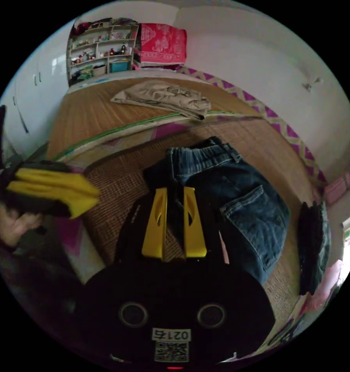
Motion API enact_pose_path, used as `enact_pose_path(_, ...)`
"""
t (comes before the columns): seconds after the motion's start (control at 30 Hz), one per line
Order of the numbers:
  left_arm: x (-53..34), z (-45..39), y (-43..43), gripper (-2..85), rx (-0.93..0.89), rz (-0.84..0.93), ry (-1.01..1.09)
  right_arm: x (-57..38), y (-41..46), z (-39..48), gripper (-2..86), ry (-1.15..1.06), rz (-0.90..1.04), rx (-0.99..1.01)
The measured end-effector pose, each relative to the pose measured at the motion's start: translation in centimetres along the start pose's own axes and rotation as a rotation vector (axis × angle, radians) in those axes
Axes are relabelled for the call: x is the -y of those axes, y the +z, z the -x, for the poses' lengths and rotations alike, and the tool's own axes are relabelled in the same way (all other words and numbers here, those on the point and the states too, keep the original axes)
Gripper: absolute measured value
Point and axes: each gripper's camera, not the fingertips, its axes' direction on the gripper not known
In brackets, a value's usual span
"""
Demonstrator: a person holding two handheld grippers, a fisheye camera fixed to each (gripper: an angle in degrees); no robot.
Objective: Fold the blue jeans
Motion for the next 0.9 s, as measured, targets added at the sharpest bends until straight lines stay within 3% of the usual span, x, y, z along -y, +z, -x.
enact_pose_path(0.1, 1.9, 2.1, 0.7, 3.5, 0.011, 0.001, -0.024, -3.0, -3.4, -5.5, 7.4, 0.109, -0.106, 0.184)
enact_pose_path(0.23, 4.6, 5.7, 2.3, 4.1, -0.006, -0.018, -0.104, -9.3, -6.3, -15.0, 5.9, 0.435, -0.233, 0.013)
enact_pose_path(0.3, 5.8, 6.4, 3.1, 4.2, 0.004, -0.044, -0.106, -11.1, -4.5, -18.4, 4.3, 0.521, -0.176, 0.043)
enact_pose_path(0.37, 7.0, 6.7, 4.4, 3.9, 0.049, -0.036, -0.084, -12.1, -0.7, -20.7, 3.9, 0.547, -0.06, 0.153)
enact_pose_path(0.53, 9.0, 10.0, 7.3, -0.4, 0.15, 0.16, -0.107, -14.1, -2.6, -25.1, 5.4, 0.584, -0.222, 0.158)
enact_pose_path(0.67, 9.7, 11.7, 5.1, 0.0, 0.233, 0.12, -0.11, -15.2, -2.7, -30.9, 9.9, 0.673, -0.21, 0.132)
enact_pose_path(0.77, 10.5, 14.3, 4.7, 6.1, 0.107, 0.103, -0.155, -16.1, 1.2, -36.2, 12.8, 0.735, -0.143, 0.388)
enact_pose_path(0.83, 11.2, 17.3, 7.0, 13.7, 0.0, 0.231, -0.249, -16.7, 4.1, -38.9, 14.0, 0.797, -0.111, 0.541)
enact_pose_path(0.9, 11.3, 19.0, 8.2, 15.7, -0.074, 0.292, -0.283, -17.0, 5.3, -40.2, 13.7, 0.836, -0.105, 0.582)
